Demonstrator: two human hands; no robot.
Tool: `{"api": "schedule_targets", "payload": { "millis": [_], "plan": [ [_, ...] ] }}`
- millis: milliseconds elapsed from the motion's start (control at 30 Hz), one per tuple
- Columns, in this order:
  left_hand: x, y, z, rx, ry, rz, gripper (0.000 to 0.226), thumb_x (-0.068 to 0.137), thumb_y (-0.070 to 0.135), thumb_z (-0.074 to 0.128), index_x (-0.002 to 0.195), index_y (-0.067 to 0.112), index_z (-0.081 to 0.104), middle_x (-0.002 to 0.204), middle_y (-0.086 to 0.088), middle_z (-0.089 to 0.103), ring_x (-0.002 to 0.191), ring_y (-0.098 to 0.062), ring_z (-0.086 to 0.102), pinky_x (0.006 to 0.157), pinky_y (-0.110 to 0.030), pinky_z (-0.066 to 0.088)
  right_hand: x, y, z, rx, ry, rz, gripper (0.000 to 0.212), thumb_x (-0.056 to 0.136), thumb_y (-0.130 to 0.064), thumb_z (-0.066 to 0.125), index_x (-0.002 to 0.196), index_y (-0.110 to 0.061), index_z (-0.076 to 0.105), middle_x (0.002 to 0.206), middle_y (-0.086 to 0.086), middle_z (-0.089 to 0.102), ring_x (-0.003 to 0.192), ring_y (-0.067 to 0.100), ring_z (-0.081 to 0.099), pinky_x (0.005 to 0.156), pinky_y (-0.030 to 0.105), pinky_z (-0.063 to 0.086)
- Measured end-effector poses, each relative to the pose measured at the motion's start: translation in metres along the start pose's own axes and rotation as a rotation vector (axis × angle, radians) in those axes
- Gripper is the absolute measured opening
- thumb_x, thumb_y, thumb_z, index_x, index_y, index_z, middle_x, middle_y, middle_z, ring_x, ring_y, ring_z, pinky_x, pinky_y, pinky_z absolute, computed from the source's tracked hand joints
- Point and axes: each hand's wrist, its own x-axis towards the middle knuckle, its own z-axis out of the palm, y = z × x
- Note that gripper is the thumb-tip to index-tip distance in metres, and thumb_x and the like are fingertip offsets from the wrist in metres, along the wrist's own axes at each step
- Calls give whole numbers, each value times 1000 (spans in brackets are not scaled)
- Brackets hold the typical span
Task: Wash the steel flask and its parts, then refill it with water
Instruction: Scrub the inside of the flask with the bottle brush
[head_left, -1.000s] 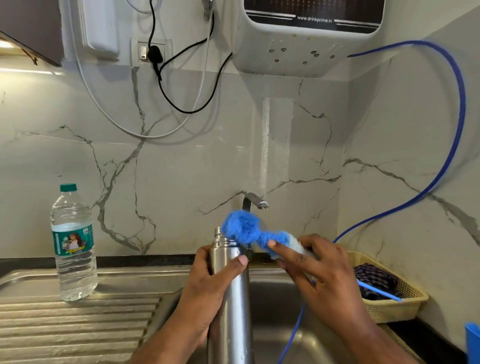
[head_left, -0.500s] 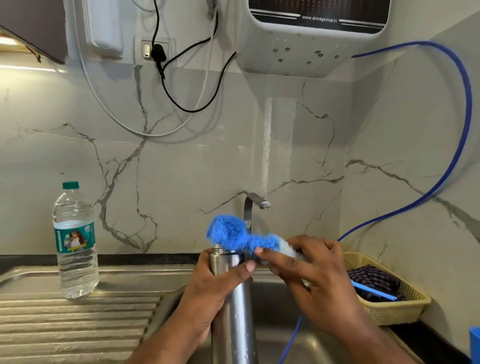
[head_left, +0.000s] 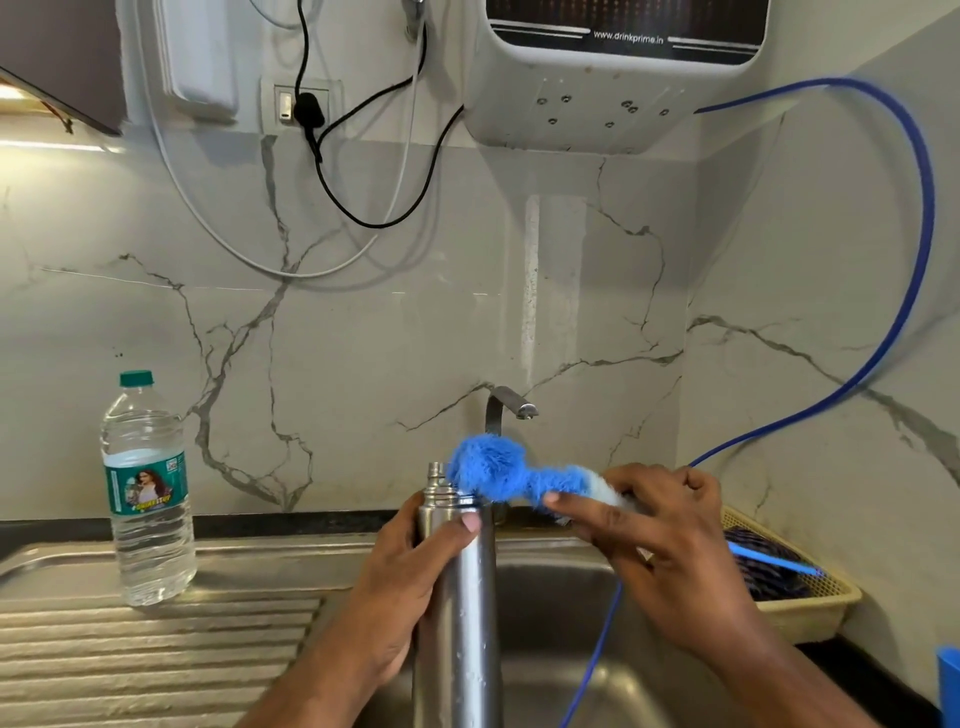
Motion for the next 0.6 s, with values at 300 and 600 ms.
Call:
{"api": "schedule_targets", "payload": {
  "millis": [300,600],
  "plan": [
    [-1,2,-4,-52,48,-14,78,51,39,93,121,20,64,107,-14,76,92,-28,75,78,-41,61,1,0,0,50,-5,16,48,95,-34,66,134,-61,55,107,-17,57,95,6,55,87,50,36],
    [-5,6,0,-70,-22,-3,57,62,41,86,112,16,76,111,-17,75,101,-27,73,82,-37,57,5,-13,2,99,-60,11,46,96,-37,66,132,-63,55,108,-21,55,98,1,54,89,45,35]
  ]
}}
